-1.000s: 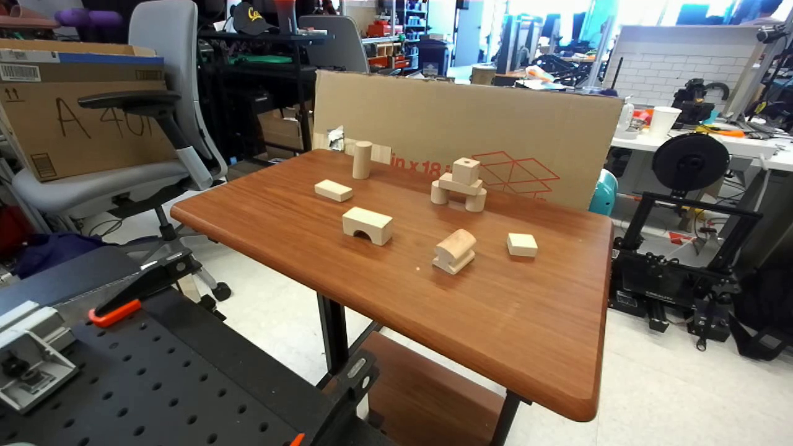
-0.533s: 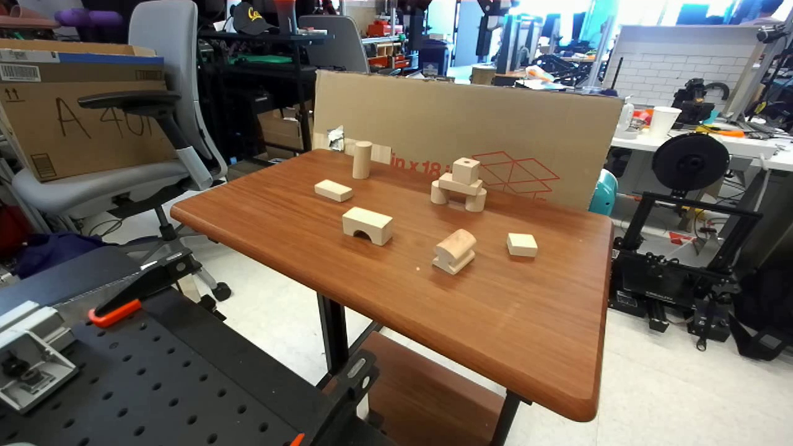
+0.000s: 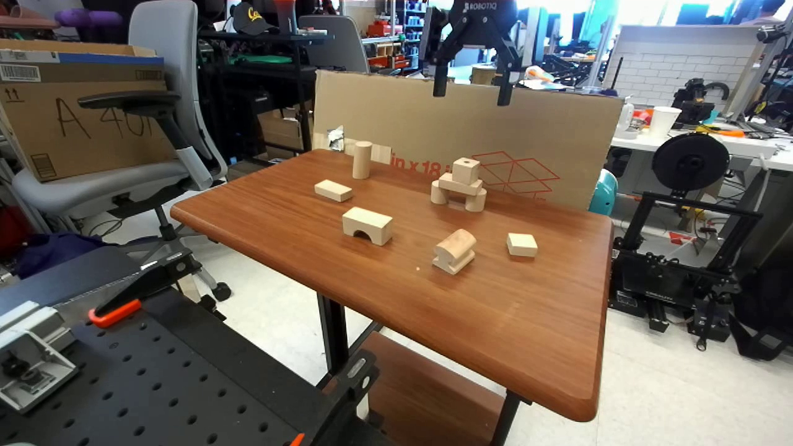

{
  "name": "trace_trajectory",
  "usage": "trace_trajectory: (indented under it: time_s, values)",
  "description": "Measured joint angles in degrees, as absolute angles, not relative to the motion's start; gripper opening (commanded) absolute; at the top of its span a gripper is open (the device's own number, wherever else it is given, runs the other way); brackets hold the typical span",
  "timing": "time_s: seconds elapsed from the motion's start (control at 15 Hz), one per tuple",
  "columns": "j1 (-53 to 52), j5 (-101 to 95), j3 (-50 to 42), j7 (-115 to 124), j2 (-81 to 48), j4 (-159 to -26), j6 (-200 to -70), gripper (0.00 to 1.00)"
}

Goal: Remove the square block from the stack at the back of the table and place it on top of the rectangular block on the left

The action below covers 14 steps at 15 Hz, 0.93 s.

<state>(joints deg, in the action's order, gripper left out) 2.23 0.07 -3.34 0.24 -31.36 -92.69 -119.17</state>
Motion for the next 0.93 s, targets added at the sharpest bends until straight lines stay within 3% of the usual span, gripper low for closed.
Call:
trace_trajectory:
  time_s: [0.87,0.93]
  values:
    - [2.33,-2.02,-3.37,0.13,-41.69,-85.78,-119.28,1.0]
    - [2.33,-2.08,-3.37,0.13,-42.28,-85.27,-119.28,0.75]
